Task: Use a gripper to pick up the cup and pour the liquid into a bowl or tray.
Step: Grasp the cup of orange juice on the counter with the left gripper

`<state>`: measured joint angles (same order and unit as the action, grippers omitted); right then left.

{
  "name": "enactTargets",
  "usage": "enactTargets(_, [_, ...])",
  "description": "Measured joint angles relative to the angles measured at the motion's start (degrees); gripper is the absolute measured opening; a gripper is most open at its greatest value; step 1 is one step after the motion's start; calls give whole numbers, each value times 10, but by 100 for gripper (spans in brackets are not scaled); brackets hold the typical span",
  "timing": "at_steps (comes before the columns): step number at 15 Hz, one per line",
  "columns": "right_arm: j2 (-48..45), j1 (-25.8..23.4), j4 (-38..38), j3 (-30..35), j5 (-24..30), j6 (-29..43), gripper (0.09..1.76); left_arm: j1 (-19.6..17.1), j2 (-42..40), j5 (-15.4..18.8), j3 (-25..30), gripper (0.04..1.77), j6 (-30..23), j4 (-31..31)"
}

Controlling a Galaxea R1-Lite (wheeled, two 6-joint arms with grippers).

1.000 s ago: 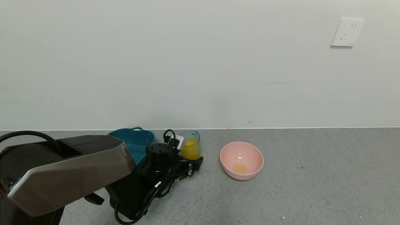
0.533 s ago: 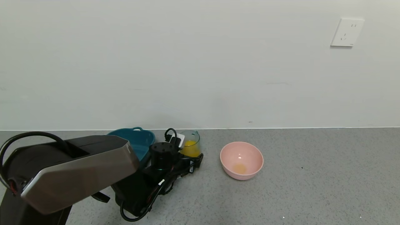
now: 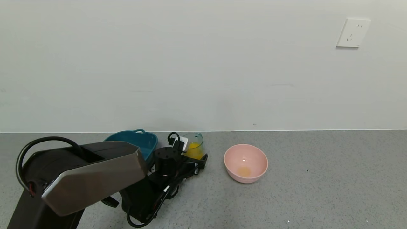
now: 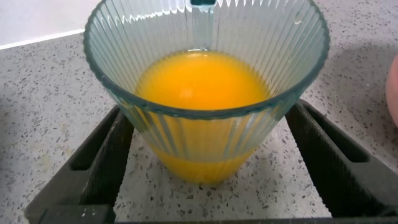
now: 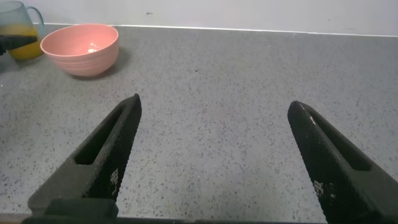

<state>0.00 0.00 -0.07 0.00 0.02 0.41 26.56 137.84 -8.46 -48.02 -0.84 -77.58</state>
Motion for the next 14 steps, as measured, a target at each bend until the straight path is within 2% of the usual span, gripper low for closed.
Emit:
enactTargets(12, [0, 0, 0, 0, 0, 0, 171, -3, 25, -8, -13, 172, -1, -37])
enactTargets(13, [0, 0, 0, 0, 0, 0, 171, -3, 26, -7, -13, 166, -1, -38])
enactTargets(14, [0, 0, 0, 0, 0, 0, 171, -3, 27, -6, -13, 149, 0, -37])
